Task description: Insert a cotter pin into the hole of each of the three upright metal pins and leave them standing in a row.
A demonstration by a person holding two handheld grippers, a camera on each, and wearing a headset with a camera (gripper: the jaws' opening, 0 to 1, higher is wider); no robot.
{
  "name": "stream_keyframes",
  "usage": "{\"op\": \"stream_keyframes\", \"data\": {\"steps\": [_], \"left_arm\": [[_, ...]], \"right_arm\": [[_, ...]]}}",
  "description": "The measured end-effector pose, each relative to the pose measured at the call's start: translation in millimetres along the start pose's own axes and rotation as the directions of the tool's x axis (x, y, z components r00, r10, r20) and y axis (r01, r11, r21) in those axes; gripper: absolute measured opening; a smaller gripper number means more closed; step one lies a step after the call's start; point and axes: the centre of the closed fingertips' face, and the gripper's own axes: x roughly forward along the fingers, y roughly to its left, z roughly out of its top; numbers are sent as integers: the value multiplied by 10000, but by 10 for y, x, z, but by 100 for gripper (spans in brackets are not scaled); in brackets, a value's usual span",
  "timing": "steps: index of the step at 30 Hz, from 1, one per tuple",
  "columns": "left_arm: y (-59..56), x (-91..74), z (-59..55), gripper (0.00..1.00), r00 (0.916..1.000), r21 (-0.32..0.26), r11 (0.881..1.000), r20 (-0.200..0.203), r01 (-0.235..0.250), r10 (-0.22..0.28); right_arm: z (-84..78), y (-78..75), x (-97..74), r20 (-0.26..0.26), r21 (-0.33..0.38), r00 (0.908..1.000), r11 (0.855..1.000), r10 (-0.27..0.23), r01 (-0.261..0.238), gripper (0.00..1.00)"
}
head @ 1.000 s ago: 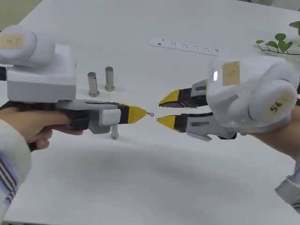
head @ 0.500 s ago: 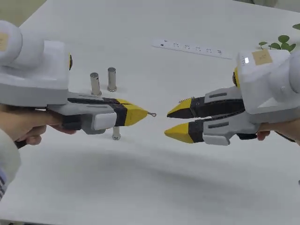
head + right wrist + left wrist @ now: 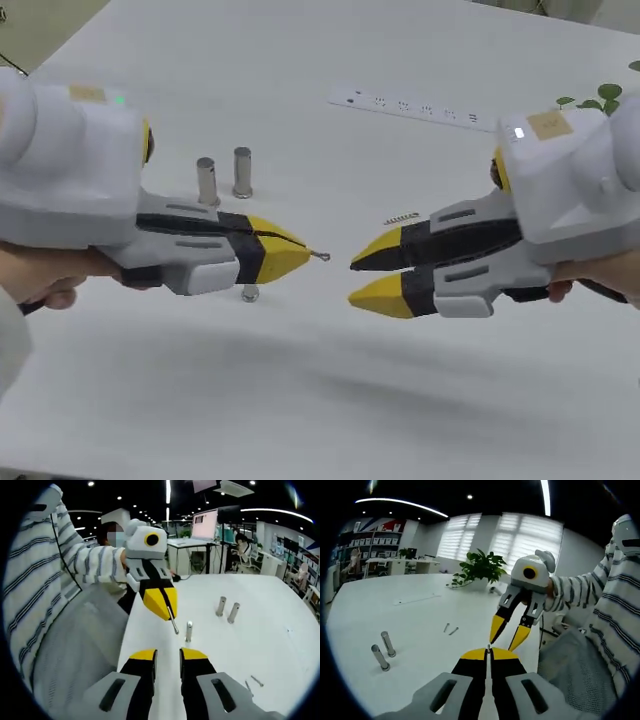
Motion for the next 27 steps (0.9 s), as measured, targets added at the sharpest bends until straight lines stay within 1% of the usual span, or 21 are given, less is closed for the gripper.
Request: {"op": "stream_keyframes", "data": {"steps": [2, 4, 6, 10, 12, 16, 22, 25, 27], "left_arm": [[-18, -1, -18, 0, 9999, 300, 9995, -79, 91, -89], [-62, 18, -34, 0, 9998, 607, 9980, -151, 150, -141], [-73, 21, -50, 0, 9996, 647, 9977, -216, 206, -193], [-80, 28, -83, 0, 9990, 954, 9951, -378, 267, -232], [-84, 29, -86, 0, 9989, 1114, 9933, -384, 306, -265], [-75, 27, -96, 0, 9989, 1198, 9923, -375, 316, -273], [-121, 28, -109, 0, 9980, 1556, 9860, -321, 595, -552], [-161, 28, -131, 0, 9961, 1791, 9803, -420, 835, -772], [-176, 31, -140, 0, 9956, 1868, 9784, -457, 888, -817]], "right_arm": [[13, 25, 11, -16, -88, 10000, 9999, 81, -81, 19], [18, 52, 17, -37, -162, 9998, 9997, 202, -203, 18], [17, 74, 21, -79, -218, 9996, 9994, 284, -286, 17], [-6, 98, 20, -177, -314, 9991, 9988, 383, -389, 15], [-10, 100, 19, -170, -285, 9991, 9988, 401, -406, 15], [-21, 108, 22, -233, -305, 9988, 9986, 426, -433, 14], [-2, 99, 42, -204, -324, 9989, 9985, 431, -438, 13], [12, 95, 61, -174, -323, 9989, 9985, 437, -443, 12], [9, 97, 75, -222, -353, 9987, 9983, 461, -469, 12]]}}
